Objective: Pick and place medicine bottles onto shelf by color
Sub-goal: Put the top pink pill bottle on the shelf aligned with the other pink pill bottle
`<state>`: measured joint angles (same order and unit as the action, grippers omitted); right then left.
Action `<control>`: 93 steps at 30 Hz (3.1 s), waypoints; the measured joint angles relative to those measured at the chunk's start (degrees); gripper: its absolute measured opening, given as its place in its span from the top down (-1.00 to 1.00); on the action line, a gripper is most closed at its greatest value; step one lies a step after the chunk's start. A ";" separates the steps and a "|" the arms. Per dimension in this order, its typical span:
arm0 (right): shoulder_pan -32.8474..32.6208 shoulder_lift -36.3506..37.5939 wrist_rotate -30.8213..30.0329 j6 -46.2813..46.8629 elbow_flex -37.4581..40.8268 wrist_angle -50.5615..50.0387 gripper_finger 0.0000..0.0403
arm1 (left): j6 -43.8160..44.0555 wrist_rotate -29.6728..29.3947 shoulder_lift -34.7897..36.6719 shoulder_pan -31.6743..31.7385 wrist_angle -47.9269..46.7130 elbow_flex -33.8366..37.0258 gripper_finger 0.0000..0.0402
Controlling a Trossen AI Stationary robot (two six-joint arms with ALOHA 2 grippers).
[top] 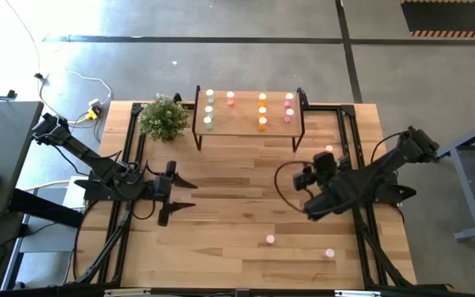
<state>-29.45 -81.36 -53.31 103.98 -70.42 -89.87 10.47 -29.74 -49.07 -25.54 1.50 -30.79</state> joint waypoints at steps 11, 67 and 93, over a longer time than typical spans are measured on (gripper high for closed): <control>10.86 9.30 4.00 -2.02 10.09 -0.15 0.18 | -2.76 -1.65 1.70 4.51 -1.82 -0.02 -0.20; 75.08 24.25 42.85 -47.45 19.51 24.40 0.18 | -9.22 7.31 2.75 13.65 -8.22 -0.02 -0.20; 77.99 15.65 48.88 -51.08 19.51 23.29 -0.04 | -10.25 7.24 2.75 13.61 -8.19 -0.02 -0.20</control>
<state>48.53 -65.71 -4.43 52.90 -50.92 -66.59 0.22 -22.50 -46.33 -11.92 -6.70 -30.81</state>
